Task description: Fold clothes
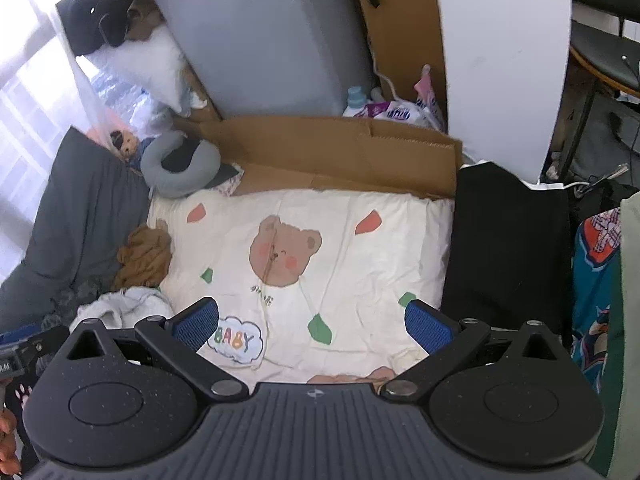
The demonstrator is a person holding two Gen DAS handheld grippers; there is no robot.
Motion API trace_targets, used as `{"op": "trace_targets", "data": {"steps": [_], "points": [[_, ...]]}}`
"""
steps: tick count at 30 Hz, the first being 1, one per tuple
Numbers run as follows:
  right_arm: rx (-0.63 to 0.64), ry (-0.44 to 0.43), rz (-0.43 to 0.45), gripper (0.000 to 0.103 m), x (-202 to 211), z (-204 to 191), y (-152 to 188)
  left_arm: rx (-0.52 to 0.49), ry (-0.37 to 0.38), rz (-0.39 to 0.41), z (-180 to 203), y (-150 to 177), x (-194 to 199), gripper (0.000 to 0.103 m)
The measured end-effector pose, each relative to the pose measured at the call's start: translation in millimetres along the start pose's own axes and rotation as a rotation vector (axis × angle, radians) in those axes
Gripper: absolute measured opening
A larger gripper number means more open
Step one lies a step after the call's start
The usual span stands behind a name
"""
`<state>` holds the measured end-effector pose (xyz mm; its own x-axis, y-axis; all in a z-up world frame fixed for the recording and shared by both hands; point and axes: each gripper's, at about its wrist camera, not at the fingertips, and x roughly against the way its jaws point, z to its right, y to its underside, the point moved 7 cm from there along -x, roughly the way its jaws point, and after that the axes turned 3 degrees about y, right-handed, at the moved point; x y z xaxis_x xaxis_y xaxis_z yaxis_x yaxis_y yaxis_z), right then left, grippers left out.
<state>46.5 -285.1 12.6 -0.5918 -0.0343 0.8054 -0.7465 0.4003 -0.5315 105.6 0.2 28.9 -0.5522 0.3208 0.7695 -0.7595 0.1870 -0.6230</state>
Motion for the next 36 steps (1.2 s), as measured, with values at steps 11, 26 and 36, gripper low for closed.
{"op": "trace_targets", "data": {"steps": [11, 26, 36], "points": [[0.077, -0.028, -0.064, 0.102, -29, -24, 33, 0.007, -0.028, -0.018, 12, 33, -21, 0.102], [0.158, 0.087, -0.057, 0.102, -28, -30, 45, 0.019, -0.038, -0.064, 33, 39, -34, 0.102], [0.119, 0.033, -0.116, 0.102, -39, -30, 46, -0.012, -0.108, -0.066, 33, 40, -34, 0.102]]}}
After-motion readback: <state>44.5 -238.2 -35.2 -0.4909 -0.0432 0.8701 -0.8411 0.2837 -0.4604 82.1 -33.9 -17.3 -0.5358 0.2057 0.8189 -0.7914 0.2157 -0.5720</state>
